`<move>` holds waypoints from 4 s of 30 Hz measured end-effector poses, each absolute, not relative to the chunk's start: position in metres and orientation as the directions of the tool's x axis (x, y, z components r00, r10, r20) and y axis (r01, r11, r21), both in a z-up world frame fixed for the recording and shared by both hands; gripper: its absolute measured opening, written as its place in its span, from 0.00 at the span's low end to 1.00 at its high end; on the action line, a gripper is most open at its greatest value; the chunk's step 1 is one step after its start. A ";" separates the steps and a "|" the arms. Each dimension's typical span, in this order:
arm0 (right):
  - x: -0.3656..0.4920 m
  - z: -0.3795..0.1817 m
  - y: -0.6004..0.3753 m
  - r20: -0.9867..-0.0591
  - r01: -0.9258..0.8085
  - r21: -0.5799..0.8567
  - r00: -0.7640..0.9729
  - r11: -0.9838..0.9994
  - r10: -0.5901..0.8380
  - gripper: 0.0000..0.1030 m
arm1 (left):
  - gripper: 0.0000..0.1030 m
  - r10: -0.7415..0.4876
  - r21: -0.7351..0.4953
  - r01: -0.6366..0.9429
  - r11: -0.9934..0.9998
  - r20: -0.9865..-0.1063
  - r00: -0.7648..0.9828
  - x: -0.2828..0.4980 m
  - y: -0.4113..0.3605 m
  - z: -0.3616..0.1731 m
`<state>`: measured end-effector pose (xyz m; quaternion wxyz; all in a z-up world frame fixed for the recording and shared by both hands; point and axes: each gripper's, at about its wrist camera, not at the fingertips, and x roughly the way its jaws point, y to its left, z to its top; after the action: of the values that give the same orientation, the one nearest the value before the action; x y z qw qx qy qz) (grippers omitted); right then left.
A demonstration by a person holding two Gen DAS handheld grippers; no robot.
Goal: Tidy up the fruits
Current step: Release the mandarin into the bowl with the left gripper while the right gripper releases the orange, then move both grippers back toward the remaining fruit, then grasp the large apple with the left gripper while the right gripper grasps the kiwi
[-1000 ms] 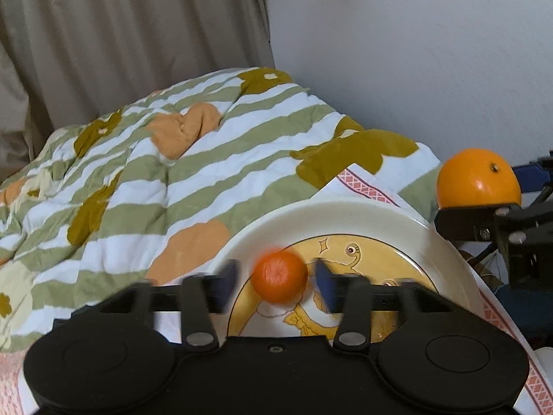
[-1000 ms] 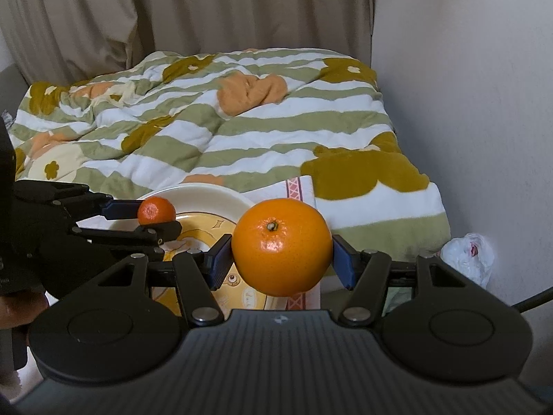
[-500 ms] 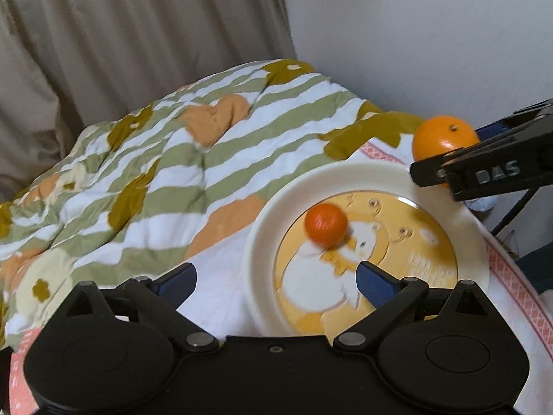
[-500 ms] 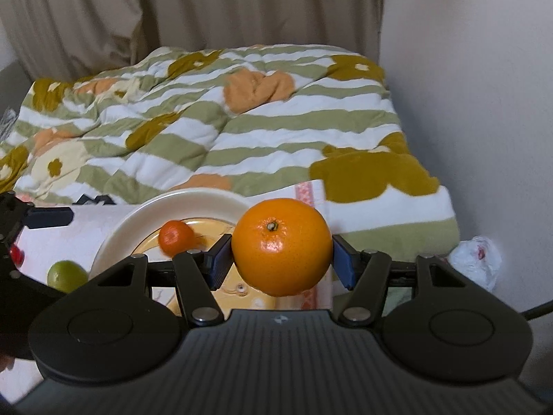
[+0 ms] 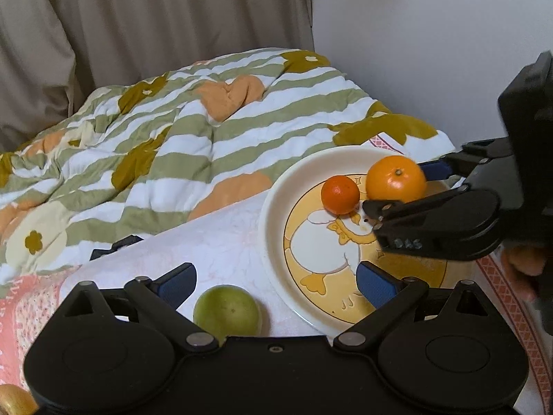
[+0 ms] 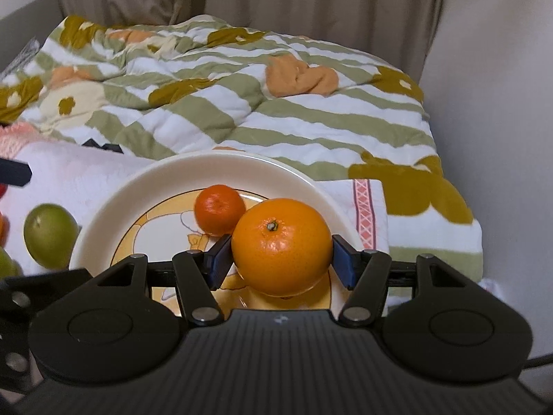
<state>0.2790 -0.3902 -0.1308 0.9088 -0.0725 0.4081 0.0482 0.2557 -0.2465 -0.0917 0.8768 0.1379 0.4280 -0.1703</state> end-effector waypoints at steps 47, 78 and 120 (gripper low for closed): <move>0.103 0.005 -0.349 -0.673 -0.141 0.059 0.726 0.988 0.143 1.00 | 0.98 -0.025 0.045 0.063 0.997 -0.587 0.809 0.062 -0.120 0.015; 0.066 -0.057 -0.105 -0.683 0.019 0.099 0.728 0.995 0.054 1.00 | 0.98 -0.076 0.100 0.172 0.980 -0.612 0.787 0.112 0.088 -0.050; 0.128 -0.150 -0.049 -0.760 -0.101 0.011 0.646 0.995 0.074 0.93 | 0.76 -0.137 0.062 0.280 0.958 -0.757 0.639 0.195 0.089 -0.132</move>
<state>0.1278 -0.0491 -0.1502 0.9071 -0.0159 0.4179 0.0481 0.1955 0.0894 -0.1322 0.9010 0.0871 0.4089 -0.1157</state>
